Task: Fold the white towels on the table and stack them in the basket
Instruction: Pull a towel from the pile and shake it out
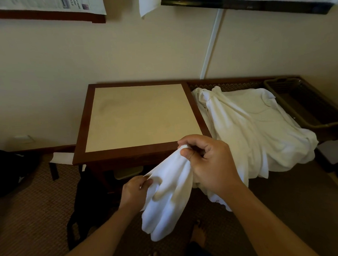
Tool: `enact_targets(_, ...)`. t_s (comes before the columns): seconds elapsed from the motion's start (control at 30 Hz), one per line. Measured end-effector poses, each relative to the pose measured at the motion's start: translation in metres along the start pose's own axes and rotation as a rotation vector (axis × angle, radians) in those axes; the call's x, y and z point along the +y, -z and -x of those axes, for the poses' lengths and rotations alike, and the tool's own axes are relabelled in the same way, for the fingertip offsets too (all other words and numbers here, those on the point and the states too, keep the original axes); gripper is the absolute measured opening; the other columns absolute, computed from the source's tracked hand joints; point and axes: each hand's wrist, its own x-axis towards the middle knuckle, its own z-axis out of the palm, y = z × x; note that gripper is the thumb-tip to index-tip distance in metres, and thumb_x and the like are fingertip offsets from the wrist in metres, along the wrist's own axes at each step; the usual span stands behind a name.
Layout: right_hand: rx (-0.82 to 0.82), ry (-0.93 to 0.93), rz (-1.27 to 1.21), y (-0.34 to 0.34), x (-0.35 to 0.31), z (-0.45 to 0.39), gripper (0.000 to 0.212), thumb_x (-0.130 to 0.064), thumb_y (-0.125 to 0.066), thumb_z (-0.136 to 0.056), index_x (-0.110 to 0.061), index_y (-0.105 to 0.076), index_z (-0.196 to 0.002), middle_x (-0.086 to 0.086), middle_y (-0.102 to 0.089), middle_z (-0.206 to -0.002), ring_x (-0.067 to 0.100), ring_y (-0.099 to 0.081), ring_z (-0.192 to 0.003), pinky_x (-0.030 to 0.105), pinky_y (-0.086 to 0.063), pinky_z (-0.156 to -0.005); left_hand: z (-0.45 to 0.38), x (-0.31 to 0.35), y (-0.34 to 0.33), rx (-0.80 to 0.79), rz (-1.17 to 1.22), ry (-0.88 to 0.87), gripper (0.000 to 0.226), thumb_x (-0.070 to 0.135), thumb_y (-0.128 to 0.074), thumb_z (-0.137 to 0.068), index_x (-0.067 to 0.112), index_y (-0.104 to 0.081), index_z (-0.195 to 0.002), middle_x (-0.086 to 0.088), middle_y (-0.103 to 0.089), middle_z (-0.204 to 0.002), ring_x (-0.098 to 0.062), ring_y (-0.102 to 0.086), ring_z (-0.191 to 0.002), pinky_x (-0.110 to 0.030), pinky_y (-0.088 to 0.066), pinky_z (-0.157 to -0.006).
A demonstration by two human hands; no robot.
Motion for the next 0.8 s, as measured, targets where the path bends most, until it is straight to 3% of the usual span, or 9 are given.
enact_targets(0.1,0.056,-0.021,-0.035,0.006,0.005,-0.002,0.030,-0.001,-0.072,-0.090,-0.026,-0.075,-0.107,-0.017,-0.074,-0.101,0.002,-0.069,-0.102,0.017,-0.051,-0.092,0.000,-0.012,0.012,-0.032,-0.057,0.032,0.019,0.030,-0.056,-0.104,0.024,-0.074,-0.104,0.005,-0.067,-0.095,-0.013,-0.062,-0.085,-0.036,-0.056,-0.079)
enact_targets(0.2,0.116,-0.048,0.024,0.016,0.018,-0.003,0.032,-0.003,-0.066,-0.095,-0.026,-0.072,-0.116,-0.018,-0.071,-0.110,-0.001,-0.065,-0.108,0.014,-0.048,-0.096,0.000,-0.014,0.023,-0.015,-0.024,-0.010,0.018,0.023,-0.054,-0.105,0.023,-0.072,-0.099,0.004,-0.064,-0.095,-0.016,-0.062,-0.088,-0.035,-0.055,-0.078)
enact_targets(0.37,0.449,-0.228,0.070,0.040,0.063,0.000,0.026,-0.004,-0.059,-0.099,-0.027,-0.063,-0.110,-0.019,-0.063,-0.102,-0.009,-0.059,-0.098,0.014,-0.048,-0.088,0.010,-0.012,0.048,0.310,-0.098,-0.335,0.015,-0.005,-0.065,-0.093,0.000,-0.074,-0.104,-0.002,-0.062,-0.104,-0.011,-0.057,-0.091,-0.015,-0.045,-0.083)
enact_targets(0.43,0.529,-0.306,0.061,0.043,0.083,0.002,0.024,-0.003,-0.055,-0.101,-0.022,-0.060,-0.113,-0.016,-0.060,-0.103,-0.013,-0.057,-0.095,0.012,-0.047,-0.086,0.011,-0.004,0.058,0.277,-0.080,-0.406,0.017,-0.004,-0.060,-0.096,0.000,-0.072,-0.107,-0.001,-0.058,-0.106,-0.004,-0.054,-0.092,-0.010,-0.045,-0.083)
enact_targets(0.5,0.569,-0.356,0.040,0.041,0.096,0.004,0.025,0.000,-0.049,-0.102,-0.020,-0.058,-0.114,-0.010,-0.058,-0.105,-0.015,-0.054,-0.093,0.004,-0.042,-0.080,0.011,0.008,0.066,0.163,-0.127,-0.469,0.022,0.011,-0.052,-0.101,0.004,-0.069,-0.112,0.005,-0.053,-0.109,0.001,-0.053,-0.095,-0.012,-0.044,-0.082)
enact_targets(0.57,0.574,-0.340,0.157,0.038,0.104,0.004,0.025,0.001,-0.043,-0.102,-0.017,-0.056,-0.114,-0.002,-0.055,-0.102,-0.008,-0.054,-0.086,0.009,-0.041,-0.071,0.012,0.021,0.071,0.064,-0.187,-0.532,0.027,0.021,-0.044,-0.101,0.010,-0.066,-0.113,0.009,-0.051,-0.108,0.001,-0.053,-0.096,-0.019,-0.046,-0.080)
enact_targets(0.67,0.409,-0.235,0.344,0.041,0.097,0.001,0.023,-0.008,-0.042,-0.101,-0.020,-0.055,-0.115,-0.002,-0.053,-0.071,0.007,-0.047,-0.057,0.027,-0.035,-0.055,0.014,0.051,0.073,-0.023,-0.173,-0.598,0.027,0.027,-0.040,-0.103,0.014,-0.063,-0.110,0.010,-0.052,-0.104,-0.006,-0.054,-0.091,-0.038,-0.052,-0.076)
enact_targets(0.73,0.018,-0.233,0.244,0.038,0.080,-0.003,0.027,-0.023,-0.050,-0.103,-0.031,-0.053,-0.129,0.001,-0.058,-0.064,0.011,-0.051,-0.052,0.032,-0.040,-0.053,0.015,0.076,0.071,-0.108,-0.170,-0.673,0.030,0.033,-0.038,-0.104,0.016,-0.062,-0.108,0.012,-0.052,-0.102,-0.006,-0.054,-0.090,-0.038,-0.052,-0.077)
enact_targets(0.8,-0.454,-0.212,0.294,0.021,0.062,-0.004,0.050,-0.053,-0.060,-0.095,-0.040,-0.046,-0.142,-0.001,-0.072,-0.091,0.007,-0.065,-0.073,0.030,-0.053,-0.067,0.016,0.104,0.068,-0.190,-0.167,-0.769,0.031,0.033,-0.040,-0.103,0.016,-0.065,-0.107,0.011,-0.053,-0.103,-0.006,-0.054,-0.090,-0.030,-0.049,-0.079)
